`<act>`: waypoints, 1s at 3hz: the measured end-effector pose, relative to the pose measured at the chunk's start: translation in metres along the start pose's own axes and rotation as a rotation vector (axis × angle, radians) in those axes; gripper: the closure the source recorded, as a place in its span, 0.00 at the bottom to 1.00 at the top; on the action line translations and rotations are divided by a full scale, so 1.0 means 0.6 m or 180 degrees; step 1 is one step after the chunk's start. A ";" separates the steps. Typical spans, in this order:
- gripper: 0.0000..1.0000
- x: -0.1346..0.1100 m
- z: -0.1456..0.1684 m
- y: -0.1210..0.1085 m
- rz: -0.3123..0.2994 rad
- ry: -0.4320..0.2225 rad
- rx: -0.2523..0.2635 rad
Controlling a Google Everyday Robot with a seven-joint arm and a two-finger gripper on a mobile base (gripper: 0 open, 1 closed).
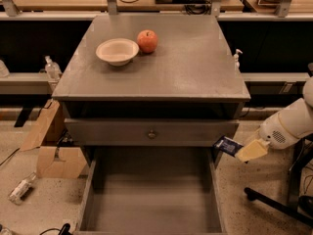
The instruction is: Place rxbar blueberry into middle drawer
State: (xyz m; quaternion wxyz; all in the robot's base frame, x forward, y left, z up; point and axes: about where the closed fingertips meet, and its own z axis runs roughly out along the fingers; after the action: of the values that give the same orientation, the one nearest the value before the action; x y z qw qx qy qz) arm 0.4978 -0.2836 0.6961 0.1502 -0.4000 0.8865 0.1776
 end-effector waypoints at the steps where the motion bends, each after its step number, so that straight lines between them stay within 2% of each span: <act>1: 1.00 0.056 0.105 0.011 0.0153 -0.0174 -0.0317; 2: 1.00 0.092 0.227 0.018 0.0150 -0.0489 -0.0643; 3: 1.00 0.070 0.347 0.014 0.0105 -0.0744 -0.0977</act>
Offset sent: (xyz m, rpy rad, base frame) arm -0.0350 0.0473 -0.2250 0.4177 0.0566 0.0357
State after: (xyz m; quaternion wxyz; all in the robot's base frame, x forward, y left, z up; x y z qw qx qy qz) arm 0.4907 -0.2154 0.4947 0.1865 -0.3803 0.8319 0.3584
